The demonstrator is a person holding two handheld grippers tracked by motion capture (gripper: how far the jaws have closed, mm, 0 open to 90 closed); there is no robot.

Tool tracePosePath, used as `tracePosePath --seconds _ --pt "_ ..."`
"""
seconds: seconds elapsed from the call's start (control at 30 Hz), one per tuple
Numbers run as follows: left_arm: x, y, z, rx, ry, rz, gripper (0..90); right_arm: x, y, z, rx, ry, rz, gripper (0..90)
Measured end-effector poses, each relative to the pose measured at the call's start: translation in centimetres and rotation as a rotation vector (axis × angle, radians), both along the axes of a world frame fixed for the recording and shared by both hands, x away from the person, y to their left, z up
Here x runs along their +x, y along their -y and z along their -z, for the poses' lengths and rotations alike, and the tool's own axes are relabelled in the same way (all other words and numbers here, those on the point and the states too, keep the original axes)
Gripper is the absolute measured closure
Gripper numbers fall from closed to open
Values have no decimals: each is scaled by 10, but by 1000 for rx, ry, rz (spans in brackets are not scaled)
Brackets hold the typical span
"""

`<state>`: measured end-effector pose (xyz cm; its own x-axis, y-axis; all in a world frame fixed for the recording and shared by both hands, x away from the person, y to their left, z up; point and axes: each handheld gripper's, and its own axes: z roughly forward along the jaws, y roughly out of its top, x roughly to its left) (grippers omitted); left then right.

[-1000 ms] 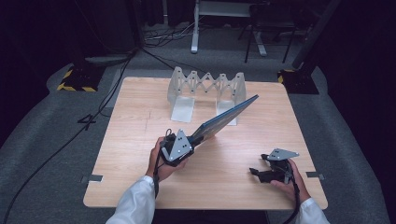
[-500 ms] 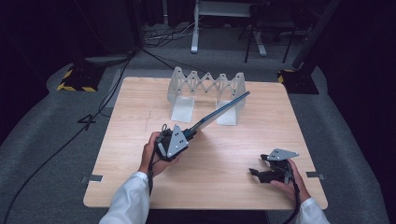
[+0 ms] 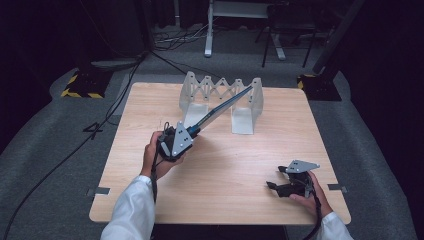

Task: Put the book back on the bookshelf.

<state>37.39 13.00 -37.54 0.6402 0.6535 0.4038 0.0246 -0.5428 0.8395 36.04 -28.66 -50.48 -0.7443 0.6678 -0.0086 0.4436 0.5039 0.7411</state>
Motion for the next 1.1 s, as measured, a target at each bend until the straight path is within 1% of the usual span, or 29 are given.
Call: tracePosePath --seconds 0.07,0.13,0.23,0.27,0.37,0.43,0.53,0.67,0.73,0.77,0.8,0.87,0.9,0.97,1.03,1.1 --pt "3 -2 -1 5 -1 -9 829 0 0 0 0 0 0 194" --pt "6 -4 -1 9 -13 -10 829 0 0 0 0 0 0 195" --pt "11 -4 -1 12 -13 -26 829 0 0 0 0 0 0 195" --pt "12 -4 -2 9 -13 -32 829 0 0 0 0 0 0 194" --pt "17 -9 -5 -19 -14 -40 829 0 0 0 2 0 -3 195" --pt "19 -9 -7 -21 -10 -51 829 0 0 0 2 0 -5 194" --pt "25 -9 -10 -21 -13 -67 829 0 0 0 0 -1 -10 195" --pt "36 -11 -11 -54 -27 -96 828 0 0 0 -1 2 -11 195" --pt "42 -12 -10 -80 -30 -119 828 -1 0 0 0 0 -11 195" --pt "42 -12 -10 -80 -30 -119 829 0 0 0 -1 2 -11 195" --pt "47 -14 -8 -114 -38 -135 829 0 0 0 -1 2 -12 195" --pt "51 -16 -7 -136 -39 -147 828 0 0 0 0 2 -12 195" --pt "51 -16 -7 -136 -39 -147 828 0 0 0 0 2 -12 195" --pt "51 -18 -5 -161 -32 -150 828 -1 0 0 0 1 -13 196" --pt "51 -21 -6 -186 -35 -150 828 -1 0 0 1 0 -13 196" --pt "51 -23 -6 -201 -26 -173 828 -1 0 0 1 0 -14 196"
